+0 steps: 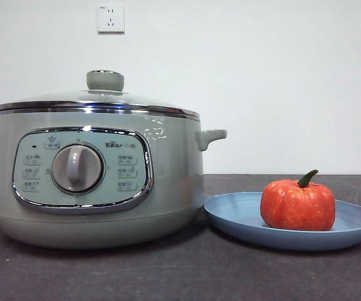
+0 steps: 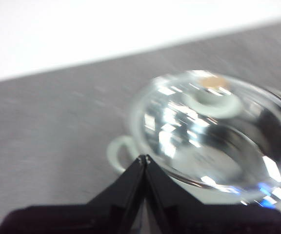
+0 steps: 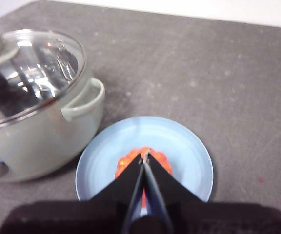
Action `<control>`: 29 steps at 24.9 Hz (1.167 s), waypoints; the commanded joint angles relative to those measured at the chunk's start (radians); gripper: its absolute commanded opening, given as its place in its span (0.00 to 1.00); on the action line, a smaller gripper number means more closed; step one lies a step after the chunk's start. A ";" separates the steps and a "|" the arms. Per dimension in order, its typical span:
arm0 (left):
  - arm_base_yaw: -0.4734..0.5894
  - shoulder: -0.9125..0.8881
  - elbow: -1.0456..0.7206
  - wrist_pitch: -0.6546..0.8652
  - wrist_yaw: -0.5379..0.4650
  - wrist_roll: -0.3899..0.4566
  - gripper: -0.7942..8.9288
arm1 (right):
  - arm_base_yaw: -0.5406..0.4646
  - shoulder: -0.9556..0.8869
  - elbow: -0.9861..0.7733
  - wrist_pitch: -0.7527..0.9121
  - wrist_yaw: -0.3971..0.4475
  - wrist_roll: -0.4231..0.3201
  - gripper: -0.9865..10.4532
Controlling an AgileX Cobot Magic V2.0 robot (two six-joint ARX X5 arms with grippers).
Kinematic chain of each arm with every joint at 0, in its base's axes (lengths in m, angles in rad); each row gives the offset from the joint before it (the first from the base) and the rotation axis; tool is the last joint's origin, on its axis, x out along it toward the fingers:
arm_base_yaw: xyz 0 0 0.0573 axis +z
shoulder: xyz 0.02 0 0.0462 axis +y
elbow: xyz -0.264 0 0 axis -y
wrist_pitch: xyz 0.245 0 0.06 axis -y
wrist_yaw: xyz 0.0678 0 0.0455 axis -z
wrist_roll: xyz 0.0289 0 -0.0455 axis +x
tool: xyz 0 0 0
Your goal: Take the pumpkin out from the steamer,put the pumpkin in the blue plate,close the lid
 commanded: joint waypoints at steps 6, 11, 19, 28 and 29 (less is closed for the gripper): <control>0.275 -0.190 -0.242 0.190 0.030 0.008 0.08 | 0.001 -0.002 -0.005 -0.034 0.003 0.010 0.09; 0.377 -0.230 -0.440 0.327 0.098 0.002 0.08 | 0.001 -0.002 -0.005 -0.055 0.003 0.010 0.09; 0.394 -0.230 -0.607 0.384 0.109 -0.108 0.08 | 0.000 -0.002 -0.005 -0.058 0.003 0.010 0.09; 0.394 -0.229 -0.607 0.385 0.124 -0.110 0.08 | 0.000 -0.002 -0.005 -0.058 0.003 0.010 0.09; 0.394 -0.229 -0.607 0.385 0.124 -0.110 0.08 | 0.000 -0.002 -0.005 -0.058 0.003 0.010 0.09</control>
